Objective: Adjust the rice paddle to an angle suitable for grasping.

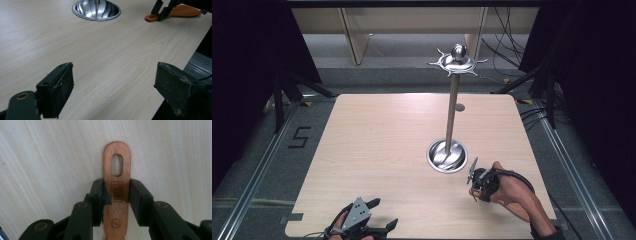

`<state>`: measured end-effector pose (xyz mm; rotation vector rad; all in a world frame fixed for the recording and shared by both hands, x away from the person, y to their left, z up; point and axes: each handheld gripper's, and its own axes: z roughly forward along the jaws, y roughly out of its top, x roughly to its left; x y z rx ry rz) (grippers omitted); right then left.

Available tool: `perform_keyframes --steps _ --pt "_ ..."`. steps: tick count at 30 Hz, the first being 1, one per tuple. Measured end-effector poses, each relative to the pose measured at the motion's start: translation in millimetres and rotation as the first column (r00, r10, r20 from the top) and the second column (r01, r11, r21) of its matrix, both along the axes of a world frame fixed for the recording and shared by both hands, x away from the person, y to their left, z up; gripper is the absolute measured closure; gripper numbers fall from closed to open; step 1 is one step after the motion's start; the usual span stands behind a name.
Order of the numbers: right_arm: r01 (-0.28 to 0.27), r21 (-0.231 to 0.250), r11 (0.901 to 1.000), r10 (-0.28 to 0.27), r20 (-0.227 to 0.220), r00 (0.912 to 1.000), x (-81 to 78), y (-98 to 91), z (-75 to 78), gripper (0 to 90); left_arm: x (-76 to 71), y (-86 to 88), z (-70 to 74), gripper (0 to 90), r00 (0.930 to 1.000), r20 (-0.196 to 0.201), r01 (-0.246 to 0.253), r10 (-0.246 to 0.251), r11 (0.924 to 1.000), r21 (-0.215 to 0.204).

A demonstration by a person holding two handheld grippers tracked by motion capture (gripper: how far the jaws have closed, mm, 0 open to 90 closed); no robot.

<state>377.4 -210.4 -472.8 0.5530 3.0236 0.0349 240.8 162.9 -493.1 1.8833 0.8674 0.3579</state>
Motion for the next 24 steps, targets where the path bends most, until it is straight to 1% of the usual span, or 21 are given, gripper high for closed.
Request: perform_keyframes --steps 2,3,4,5,6,7,8,10,11,12,13,14,15,17,18,19,20,21,22,23,24 --pt "0.006 0.009 0.9999 -0.006 0.009 0.9999 -0.8 -1.1 -0.6 66.3 -1.0 0.0 0.8 14.8 1.0 -0.005 -0.004 0.004 0.9999 0.013" --pt "0.006 0.009 0.9999 -0.006 0.009 0.9999 -0.8 -1.1 -0.6 66.3 -1.0 0.0 0.8 14.8 1.0 -0.005 -0.004 0.004 0.9999 0.013" --pt "-0.017 0.017 0.9997 0.017 0.011 0.9998 0.2 -1.6 -0.6 66.4 0.0 0.0 0.2 14.8 1.0 -0.002 0.002 -0.002 1.0 0.002" --pt "-0.017 0.017 0.9997 0.017 0.011 0.9998 0.2 -1.6 -0.6 66.4 0.0 0.0 0.2 14.8 1.0 -0.002 0.002 -0.002 1.0 0.002" --pt "0.003 0.017 0.9998 -0.004 0.028 0.9996 -1.0 -2.4 0.7 66.4 -0.1 0.6 0.3 14.8 1.0 -0.001 0.007 -0.007 0.9999 0.01" --pt "0.003 0.017 0.9998 -0.004 0.028 0.9996 -1.0 -2.4 0.7 66.4 -0.1 0.6 0.3 14.8 1.0 -0.001 0.007 -0.007 0.9999 0.01" --pt "-0.02 0.031 0.9993 0.019 0.032 0.9993 0.6 -4.1 1.6 66.4 -0.1 0.9 0.5 14.8 1.0 -0.001 0.007 -0.007 0.9999 0.012" --pt "0.044 0.065 0.9969 -0.047 0.041 0.998 -2.4 -6.5 10.8 66.4 0.0 1.1 0.7 14.8 1.0 -0.001 0.003 -0.003 1.0 0.009" --pt "0.025 0.092 0.9954 -0.03 0.049 0.9984 -1.7 -8.3 13.6 66.4 -0.1 1.1 0.7 14.8 1.0 -0.001 0.006 -0.006 0.9999 0.013" --pt "0.019 0.11 0.9937 -0.026 0.06 0.9979 -1.7 -10.2 16.0 66.4 -0.2 1.1 0.7 14.8 1.0 -0.001 0.006 -0.006 0.9999 0.012" --pt "0.02 0.129 0.9915 -0.027 0.055 0.9981 -1.8 -11.6 18.6 66.4 -0.2 1.1 0.8 14.8 1.0 0.0 0.005 -0.005 0.9999 0.012" --pt "0.02 0.129 0.9915 -0.027 0.055 0.9981 -1.8 -11.6 18.6 66.4 -0.2 1.1 0.8 14.8 1.0 0.0 0.005 -0.005 0.9999 0.012" --pt "0.025 0.148 0.9887 -0.036 0.07 0.9969 -1.0 -14.6 22.3 66.5 -0.2 1.2 0.9 14.8 1.0 0.0 0.004 -0.004 0.9999 0.01" --pt "0.03 0.152 0.9879 -0.042 0.075 0.9963 -1.0 -16.4 24.2 66.5 -0.5 1.2 1.0 14.8 1.0 0.001 0.003 -0.003 0.9999 0.013" --pt "0.028 0.174 0.9844 -0.045 0.098 0.9941 0.4 -20.2 27.8 66.5 -0.1 1.3 0.9 14.8 1.0 0.0 0.006 -0.006 0.9999 0.012" --pt "0.056 0.188 0.9805 -0.08 0.12 0.9896 -1.2 -22.1 30.2 66.5 -0.5 1.4 1.3 14.8 1.0 -0.003 0.0 0.0 0.9998 0.017" --pt "0.067 0.224 0.9723 -0.1 0.138 0.9853 -1.2 -24.7 32.3 66.5 -0.1 1.2 0.8 14.8 1.0 -0.003 0.005 -0.005 0.9999 0.011" --pt "0.047 0.236 0.9705 -0.085 0.15 0.985 -0.2 -27.6 35.6 66.5 -0.2 1.1 0.7 14.8 1.0 -0.001 0.008 -0.008 0.9999 0.012" --pt "0.047 0.236 0.9705 -0.085 0.15 0.985 -0.2 -27.6 35.6 66.5 -0.2 1.1 0.7 14.8 1.0 -0.001 0.008 -0.008 0.9999 0.012" --pt "0.077 0.29 0.9538 -0.12 0.134 0.9837 -1.9 -33.0 44.5 66.5 -0.1 1.2 0.9 14.8 1.0 0.0 0.008 -0.008 0.9999 0.013" --pt "0.077 0.29 0.9538 -0.12 0.134 0.9837 -1.9 -33.0 44.5 66.5 -0.1 1.2 0.9 14.8 1.0 0.0 0.008 -0.008 0.9999 0.013"
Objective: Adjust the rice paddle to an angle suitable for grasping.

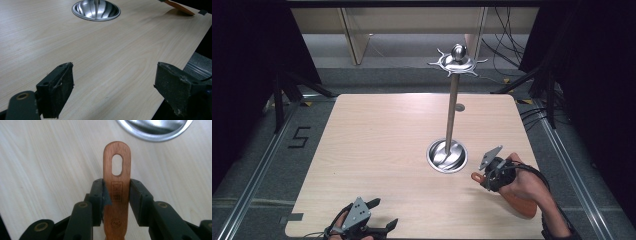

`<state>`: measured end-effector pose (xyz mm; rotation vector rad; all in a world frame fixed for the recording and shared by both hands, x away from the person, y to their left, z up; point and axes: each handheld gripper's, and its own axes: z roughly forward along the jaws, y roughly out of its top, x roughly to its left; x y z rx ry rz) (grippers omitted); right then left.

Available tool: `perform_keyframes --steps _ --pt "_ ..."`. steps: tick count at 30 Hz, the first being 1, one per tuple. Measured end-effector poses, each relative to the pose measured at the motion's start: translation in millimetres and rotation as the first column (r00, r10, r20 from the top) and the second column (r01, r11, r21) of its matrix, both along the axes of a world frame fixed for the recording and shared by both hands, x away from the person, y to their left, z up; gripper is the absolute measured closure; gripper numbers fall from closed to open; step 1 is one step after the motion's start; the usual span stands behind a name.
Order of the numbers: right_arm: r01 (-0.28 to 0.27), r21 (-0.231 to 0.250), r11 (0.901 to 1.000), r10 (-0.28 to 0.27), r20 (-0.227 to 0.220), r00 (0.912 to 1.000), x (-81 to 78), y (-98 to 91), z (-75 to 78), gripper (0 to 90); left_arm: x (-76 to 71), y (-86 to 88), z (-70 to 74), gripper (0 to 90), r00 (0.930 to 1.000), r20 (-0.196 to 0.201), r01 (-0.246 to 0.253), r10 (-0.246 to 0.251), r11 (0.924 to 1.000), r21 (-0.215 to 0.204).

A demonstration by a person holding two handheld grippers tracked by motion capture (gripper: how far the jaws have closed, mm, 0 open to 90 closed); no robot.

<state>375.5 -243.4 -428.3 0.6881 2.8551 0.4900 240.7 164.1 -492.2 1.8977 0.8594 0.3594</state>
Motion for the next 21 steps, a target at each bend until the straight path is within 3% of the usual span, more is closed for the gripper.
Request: perform_keyframes --steps 1,4,6,7,12,14,16,17,18,20,21 --pt "0.007 0.054 0.9985 -0.008 0.027 0.9996 1.5 -6.0 7.7 66.5 0.5 -0.3 -0.5 14.8 1.0 0.0 -0.004 0.004 1.0 -0.006" --pt "0.014 0.121 0.9925 -0.019 0.036 0.9992 0.8 -13.5 19.2 66.5 0.1 -0.1 -0.1 14.8 1.0 -0.001 -0.005 0.005 1.0 -0.001" --pt "0.018 0.134 0.9908 -0.023 0.037 0.999 0.7 -16.0 22.3 66.8 0.7 -0.5 -0.7 14.8 1.0 0.004 -0.007 0.007 0.9999 -0.009" --pt "0.005 0.167 0.986 -0.017 0.069 0.9975 1.9 -20.0 25.8 67.1 0.2 -1.2 -0.8 14.8 1.0 -0.004 -0.007 0.007 0.9999 -0.014" --pt "0.026 0.202 0.979 -0.042 0.078 0.9961 0.3 -23.6 33.3 67.1 0.6 -0.2 -0.4 14.8 1.0 0.001 -0.003 0.003 1.0 -0.004" --pt "0.011 0.242 0.9702 -0.032 0.08 0.9963 -0.2 -24.2 36.4 67.1 0.1 0.1 0.0 14.8 1.0 0.0 -0.003 0.003 1.0 0.001" --pt "0.015 0.244 0.9697 -0.036 0.079 0.9963 -0.7 -25.6 39.5 67.1 0.3 0.0 0.0 14.8 1.0 0.0 -0.005 0.005 1.0 -0.002" --pt "0.049 0.266 0.9628 -0.071 0.077 0.9945 -3.4 -25.9 43.5 67.1 0.0 -0.1 -0.1 14.8 1.0 -0.001 -0.004 0.004 1.0 0.0" --pt "0.031 0.266 0.9636 -0.058 0.093 0.994 -3.4 -27.0 46.0 67.1 0.0 0.0 -0.1 14.8 1.0 0.0 -0.002 0.002 1.0 0.002" --pt "0.035 0.283 0.9584 -0.06 0.083 0.9948 -5.0 -27.1 48.5 67.1 0.1 0.0 -0.1 14.8 1.0 0.001 -0.003 0.003 1.0 0.002" --pt "0.008 0.303 0.9529 -0.044 0.113 0.9926 -3.8 -30.0 53.3 67.1 0.6 -0.2 -0.4 14.8 1.0 0.0 -0.005 0.005 1.0 -0.004"
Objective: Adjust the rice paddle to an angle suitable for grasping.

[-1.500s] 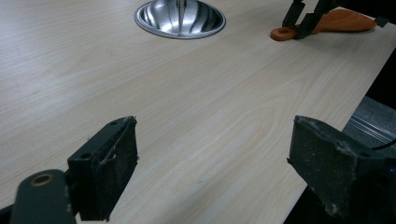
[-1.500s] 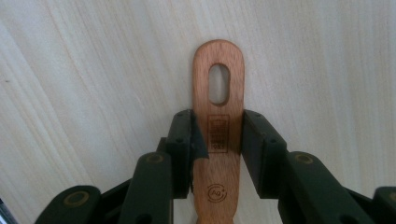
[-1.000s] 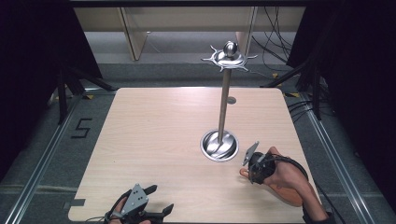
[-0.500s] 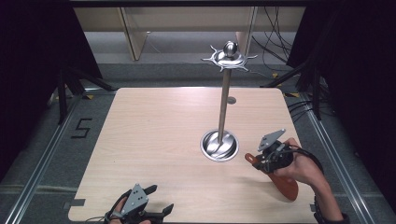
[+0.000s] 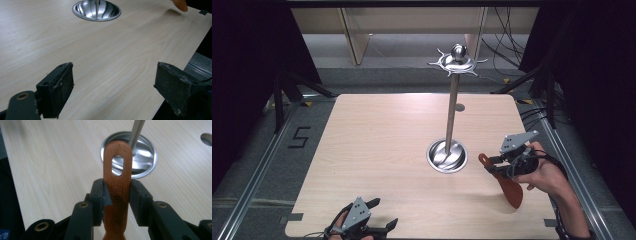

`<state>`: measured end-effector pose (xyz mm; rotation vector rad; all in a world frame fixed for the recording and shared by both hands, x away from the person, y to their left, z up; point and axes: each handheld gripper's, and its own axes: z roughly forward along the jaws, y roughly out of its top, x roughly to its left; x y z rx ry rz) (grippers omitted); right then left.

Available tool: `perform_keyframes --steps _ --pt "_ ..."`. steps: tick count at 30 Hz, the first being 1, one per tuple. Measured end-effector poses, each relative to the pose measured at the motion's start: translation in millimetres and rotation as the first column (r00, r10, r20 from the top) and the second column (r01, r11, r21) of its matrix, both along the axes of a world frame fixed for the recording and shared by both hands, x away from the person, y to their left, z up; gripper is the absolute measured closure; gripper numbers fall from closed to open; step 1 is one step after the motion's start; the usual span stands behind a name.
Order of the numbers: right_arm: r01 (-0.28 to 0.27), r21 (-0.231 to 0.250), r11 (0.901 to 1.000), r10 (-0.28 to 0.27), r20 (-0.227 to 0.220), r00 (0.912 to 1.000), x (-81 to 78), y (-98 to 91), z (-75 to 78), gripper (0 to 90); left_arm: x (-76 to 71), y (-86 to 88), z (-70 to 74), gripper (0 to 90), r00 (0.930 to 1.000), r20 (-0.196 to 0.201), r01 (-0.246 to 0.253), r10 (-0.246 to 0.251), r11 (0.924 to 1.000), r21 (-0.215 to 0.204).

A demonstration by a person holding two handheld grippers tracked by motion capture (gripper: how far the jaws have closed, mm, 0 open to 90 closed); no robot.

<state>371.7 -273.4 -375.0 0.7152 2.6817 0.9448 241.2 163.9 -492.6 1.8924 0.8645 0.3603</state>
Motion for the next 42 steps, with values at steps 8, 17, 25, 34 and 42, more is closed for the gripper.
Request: perform_keyframes --steps 8,17,25,34,42 --pt "-0.003 0.081 0.9967 -0.001 0.044 0.999 0.2 -5.2 18.6 67.1 -0.1 0.2 0.2 14.8 1.0 0.001 0.0 0.0 1.0 0.003" --pt "-0.008 0.156 0.9877 -0.009 0.11 0.9939 -3.5 -2.1 35.9 67.1 -0.1 0.0 -0.1 14.8 1.0 0.002 -0.001 0.001 1.0 0.001" --pt "-0.027 0.2 0.9794 -0.006 0.161 0.9869 -1.4 5.0 50.3 67.1 0.1 -0.7 -0.6 14.8 1.0 0.0 -0.006 0.006 0.9999 -0.015" --pt "-0.012 0.231 0.9728 -0.037 0.205 0.978 -2.1 9.2 61.3 67.1 -0.8 -0.2 0.3 14.8 0.9999 -0.005 -0.011 0.011 0.9999 -0.002" --pt "-0.011 0.275 0.9612 -0.059 0.244 0.9679 -0.5 13.7 74.5 67.1 1.4 2.3 0.7 14.8 0.9998 0.016 0.008 -0.008 0.9997 0.025"
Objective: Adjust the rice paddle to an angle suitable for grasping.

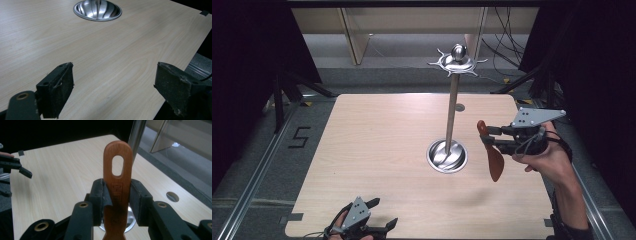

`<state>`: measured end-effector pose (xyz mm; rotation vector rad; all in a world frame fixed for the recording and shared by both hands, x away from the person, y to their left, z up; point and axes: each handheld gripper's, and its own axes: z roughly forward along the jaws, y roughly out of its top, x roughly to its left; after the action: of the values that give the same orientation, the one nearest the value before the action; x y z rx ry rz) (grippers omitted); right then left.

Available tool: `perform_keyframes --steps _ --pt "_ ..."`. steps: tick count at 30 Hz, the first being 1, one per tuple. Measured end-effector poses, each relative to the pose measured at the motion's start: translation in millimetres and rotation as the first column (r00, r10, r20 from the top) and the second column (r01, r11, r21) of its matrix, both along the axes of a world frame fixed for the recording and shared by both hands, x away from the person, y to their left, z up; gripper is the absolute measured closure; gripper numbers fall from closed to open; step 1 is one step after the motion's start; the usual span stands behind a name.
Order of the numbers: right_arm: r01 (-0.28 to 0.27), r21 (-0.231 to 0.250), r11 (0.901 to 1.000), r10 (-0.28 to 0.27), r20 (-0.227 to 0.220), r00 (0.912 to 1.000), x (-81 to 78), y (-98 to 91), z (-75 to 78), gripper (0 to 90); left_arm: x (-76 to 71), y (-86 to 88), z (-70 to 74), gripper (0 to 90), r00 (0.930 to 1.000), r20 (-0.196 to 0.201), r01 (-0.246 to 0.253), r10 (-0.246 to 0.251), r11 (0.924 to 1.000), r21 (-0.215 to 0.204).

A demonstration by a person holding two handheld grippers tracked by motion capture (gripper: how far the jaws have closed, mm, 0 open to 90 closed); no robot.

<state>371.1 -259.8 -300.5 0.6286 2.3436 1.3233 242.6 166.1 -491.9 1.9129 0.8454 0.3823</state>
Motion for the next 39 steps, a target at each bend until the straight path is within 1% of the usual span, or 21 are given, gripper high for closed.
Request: perform_keyframes --steps 1,2,4,5,6,8,12,13,15,16,17,18,19,20,25,27,31,33,34,37,39 --pt "-0.004 0.015 0.9999 0.004 0.008 1.0 -1.1 1.8 5.0 67.1 -0.1 0.0 0.1 14.8 1.0 -0.001 0.001 -0.001 1.0 0.001" --pt "-0.007 0.022 0.9997 0.007 0.0 1.0 -1.6 1.8 8.4 67.1 -0.1 -0.4 -0.1 14.8 1.0 -0.002 0.0 0.0 1.0 -0.006" --pt "-0.013 0.031 0.9994 0.012 0.029 0.9995 -1.3 2.7 14.1 67.1 -0.6 -0.9 -0.3 14.8 1.0 -0.005 -0.007 0.006 0.9999 -0.012" --pt "-0.01 0.037 0.9993 0.008 0.049 0.9988 -1.4 3.7 16.5 67.1 -1.7 -1.4 -0.6 14.8 0.9997 -0.02 -0.017 0.016 0.9996 -0.022" --pt "-0.01 0.037 0.9993 0.008 0.049 0.9988 -1.4 3.7 16.5 67.1 -1.7 -1.4 -0.6 14.8 0.9997 -0.02 -0.017 0.016 0.9996 -0.022" --pt "-0.005 0.053 0.9986 0.002 0.059 0.9982 -2.1 6.1 24.3 67.1 -1.3 -1.8 -0.9 14.8 0.9997 -0.016 -0.02 0.02 0.9994 -0.03" --pt "-0.012 0.039 0.9992 0.009 0.075 0.9972 -2.4 8.3 32.1 67.1 -1.0 -1.7 -1.1 14.8 0.9998 -0.016 -0.015 0.014 0.9993 -0.034" --pt "-0.007 0.045 0.9989 0.003 0.096 0.9954 -1.6 8.3 37.6 67.1 -1.8 -2.0 -0.5 14.8 0.9995 -0.021 -0.024 0.024 0.9993 -0.029" --pt "0.001 0.045 0.999 -0.006 0.112 0.9937 -1.3 9.1 42.5 67.1 -1.7 -2.4 -1.0 14.8 0.9997 -0.018 -0.018 0.017 0.9992 -0.035" --pt "0.001 0.045 0.999 -0.006 0.112 0.9937 -1.3 9.1 42.5 67.1 -1.7 -2.4 -1.0 14.8 0.9997 -0.018 -0.018 0.017 0.9992 -0.035" --pt "0.005 0.047 0.9989 -0.01 0.099 0.9951 -1.7 9.0 48.1 67.1 -1.6 -1.8 -0.5 14.8 0.9996 -0.017 -0.022 0.021 0.9994 -0.026" --pt "0.007 0.055 0.9985 -0.014 0.116 0.9931 -0.5 9.0 50.5 67.1 -1.4 -1.9 -0.9 14.8 0.9997 -0.017 -0.021 0.02 0.9993 -0.03" --pt "0.006 0.059 0.9982 -0.012 0.102 0.9947 -0.7 9.1 52.7 67.1 -1.5 -2.2 -1.0 14.8 0.9997 -0.017 -0.019 0.018 0.9992 -0.034" --pt "0.011 0.042 0.999 -0.017 0.125 0.992 0.5 8.5 55.3 67.1 -1.8 -2.2 -0.8 14.8 0.9997 -0.019 -0.019 0.018 0.9993 -0.033" --pt "0.022 0.063 0.9977 -0.029 0.12 0.9924 0.5 8.7 63.5 67.1 -1.7 -2.4 -1.0 14.8 0.9997 -0.018 -0.019 0.019 0.9992 -0.036" --pt "0.028 0.075 0.9968 -0.038 0.142 0.9892 1.7 7.5 70.3 67.1 -1.7 -2.3 -0.8 14.8 0.9996 -0.018 -0.02 0.02 0.9992 -0.033" --pt "0.027 0.072 0.997 -0.037 0.14 0.9894 2.7 8.1 77.0 67.1 -2.0 -2.3 -0.7 14.8 0.9996 -0.019 -0.02 0.019 0.9994 -0.028" --pt "0.03 0.085 0.996 -0.042 0.144 0.9887 3.9 10.3 80.6 67.1 -1.8 -2.3 -0.8 14.8 0.9996 -0.019 -0.021 0.021 0.9993 -0.032" --pt "0.028 0.079 0.9965 -0.04 0.159 0.9864 5.3 10.2 82.9 67.1 -1.6 -2.2 -1.0 14.8 0.9997 -0.018 -0.019 0.018 0.9993 -0.033" --pt "0.036 0.089 0.9954 -0.049 0.142 0.9887 5.8 12.8 87.9 67.1 -1.9 -2.2 -0.6 14.8 0.9996 -0.02 -0.021 0.02 0.9994 -0.028" --pt "0.039 0.1 0.9942 -0.054 0.156 0.9862 7.9 12.6 90.7 67.1 -1.6 -2.4 -1.1 14.8 0.9997 -0.018 -0.019 0.018 0.9992 -0.035"
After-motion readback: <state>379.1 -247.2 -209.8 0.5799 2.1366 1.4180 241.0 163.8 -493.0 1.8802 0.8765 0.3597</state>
